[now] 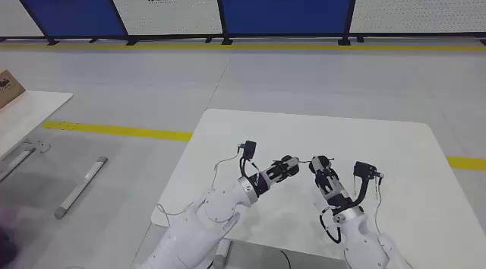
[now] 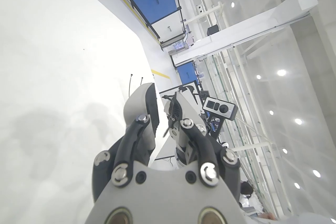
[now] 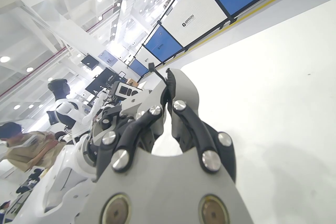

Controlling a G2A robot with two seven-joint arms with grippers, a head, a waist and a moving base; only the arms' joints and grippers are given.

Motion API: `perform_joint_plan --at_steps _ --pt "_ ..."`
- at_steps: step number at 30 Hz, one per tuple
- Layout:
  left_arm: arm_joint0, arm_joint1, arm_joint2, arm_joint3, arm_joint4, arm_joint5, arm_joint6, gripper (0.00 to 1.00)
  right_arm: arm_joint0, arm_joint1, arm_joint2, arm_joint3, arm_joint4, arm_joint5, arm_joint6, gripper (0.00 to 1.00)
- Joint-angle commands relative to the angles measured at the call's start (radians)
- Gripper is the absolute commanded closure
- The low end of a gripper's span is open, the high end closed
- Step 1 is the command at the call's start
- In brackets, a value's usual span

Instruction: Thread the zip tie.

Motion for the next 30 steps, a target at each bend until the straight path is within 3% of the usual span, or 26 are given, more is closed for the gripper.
perform_joint_plan --at_steps 1,5,14,18,30 --pt "0.001 0.000 0.001 0.000 0.002 -0.001 0.001 0.94 0.000 0.000 0.000 0.000 -0.002 0.001 -0.002 1.00" --pt "-0.002 0.000 0.008 -0.001 0.010 0.001 0.003 0.97 0.000 -0.001 -0.003 0.002 -0.018 0.002 -0.006 1.00" --pt "-0.010 -0.002 0.023 -0.002 0.019 0.010 0.005 0.90 -0.006 -0.002 -0.006 0.002 -0.032 -0.004 -0.012 1.00" --pt "-0.012 -0.002 0.026 0.000 0.021 0.011 0.007 1.00 -0.008 -0.002 -0.004 0.002 -0.032 -0.008 -0.014 1.00" --pt "-0.011 -0.001 0.033 -0.002 0.016 -0.008 -0.008 1.00 -0.010 -0.002 -0.003 0.003 -0.038 -0.021 0.001 1.00"
